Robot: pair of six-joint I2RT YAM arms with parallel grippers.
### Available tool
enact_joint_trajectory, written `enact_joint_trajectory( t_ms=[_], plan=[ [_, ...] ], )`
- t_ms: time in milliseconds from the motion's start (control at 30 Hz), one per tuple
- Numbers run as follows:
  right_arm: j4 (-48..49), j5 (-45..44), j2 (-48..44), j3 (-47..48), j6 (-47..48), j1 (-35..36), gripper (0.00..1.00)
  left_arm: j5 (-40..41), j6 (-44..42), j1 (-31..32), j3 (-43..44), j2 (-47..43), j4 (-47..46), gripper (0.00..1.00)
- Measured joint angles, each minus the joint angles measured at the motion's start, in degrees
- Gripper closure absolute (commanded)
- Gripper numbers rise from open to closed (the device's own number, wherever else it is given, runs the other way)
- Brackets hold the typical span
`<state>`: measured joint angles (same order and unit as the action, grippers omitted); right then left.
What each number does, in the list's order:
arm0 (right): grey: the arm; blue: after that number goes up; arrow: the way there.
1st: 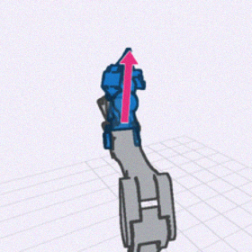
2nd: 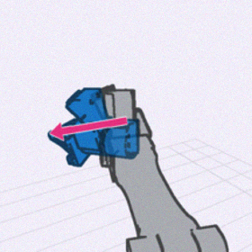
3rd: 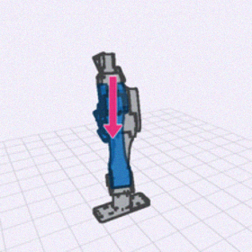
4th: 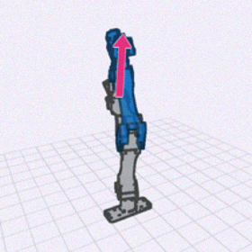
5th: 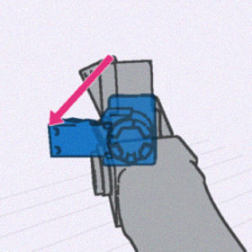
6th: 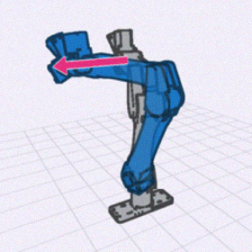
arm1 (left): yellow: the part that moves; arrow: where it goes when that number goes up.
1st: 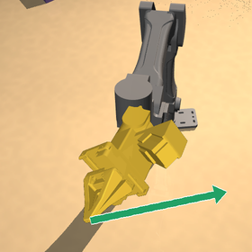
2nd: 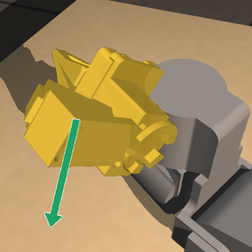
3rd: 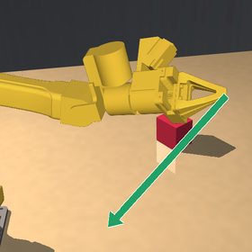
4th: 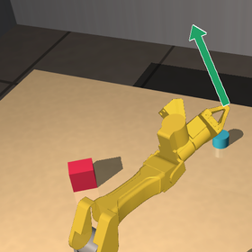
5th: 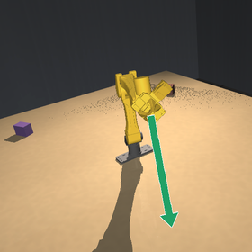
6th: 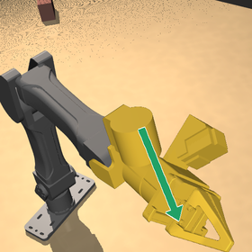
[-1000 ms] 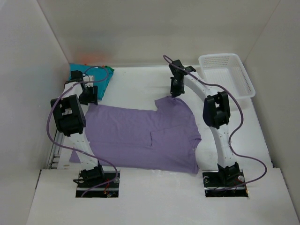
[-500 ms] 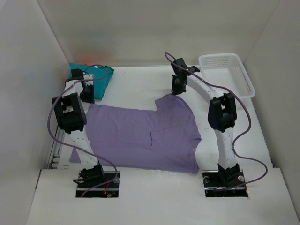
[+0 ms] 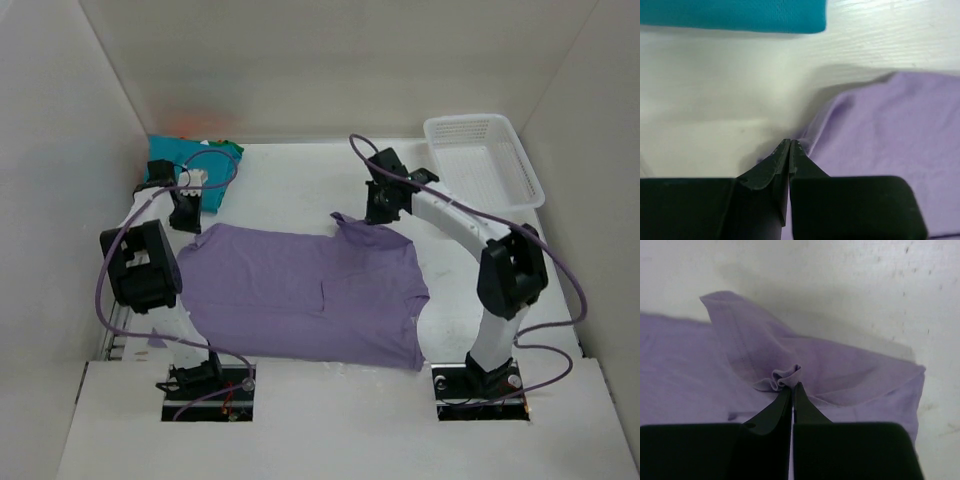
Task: Fold and stack the t-shirts
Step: Fold the other side of the tshirt into a rectangle
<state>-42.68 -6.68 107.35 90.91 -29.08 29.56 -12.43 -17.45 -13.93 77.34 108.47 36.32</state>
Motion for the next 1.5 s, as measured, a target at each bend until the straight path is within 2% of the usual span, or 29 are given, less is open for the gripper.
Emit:
enact_joint_trajectory(
  t_ms=[200,333,433,700,1033,1367,1500],
  plan=[
    [3.3,-2.03,-14.86,-15.69,-4.22,4.46,1.0,-0.09,-8.24,-1.49,-7.48,-16.96,-3.78,1.0],
    [4.17,-4.02,-24.41,-25.31,-8.48,6.88,1.0,-0.09,-14.88,-1.9,-15.69,-28.83,-6.32,1.0],
    [4.5,-5.25,-29.46,-31.39,-12.02,9.84,1.0,-0.11,-19.58,-2.08,-21.57,-34.05,-5.81,1.0],
    [4.37,-7.02,-37.46,-41.66,-21.51,17.07,1.0,0.11,-26.23,-9.42,-27.5,-35.39,-4.15,1.0],
    [4.22,-8.46,-49.37,-46.82,-30.64,20.98,1.0,-0.9,-32.52,-11.69,-29.44,-37.64,-4.04,0.97],
    [4.63,-8.76,-49.35,-52.46,-38.05,28.06,1.0,-0.46,-36.22,-14.36,-32.52,-37.22,-4.81,0.95],
    [4.61,-8.74,-50.01,-54.82,-40.3,29.16,1.0,0.04,-37.38,-16.09,-32.63,-36.02,-6.19,0.87]
  ],
)
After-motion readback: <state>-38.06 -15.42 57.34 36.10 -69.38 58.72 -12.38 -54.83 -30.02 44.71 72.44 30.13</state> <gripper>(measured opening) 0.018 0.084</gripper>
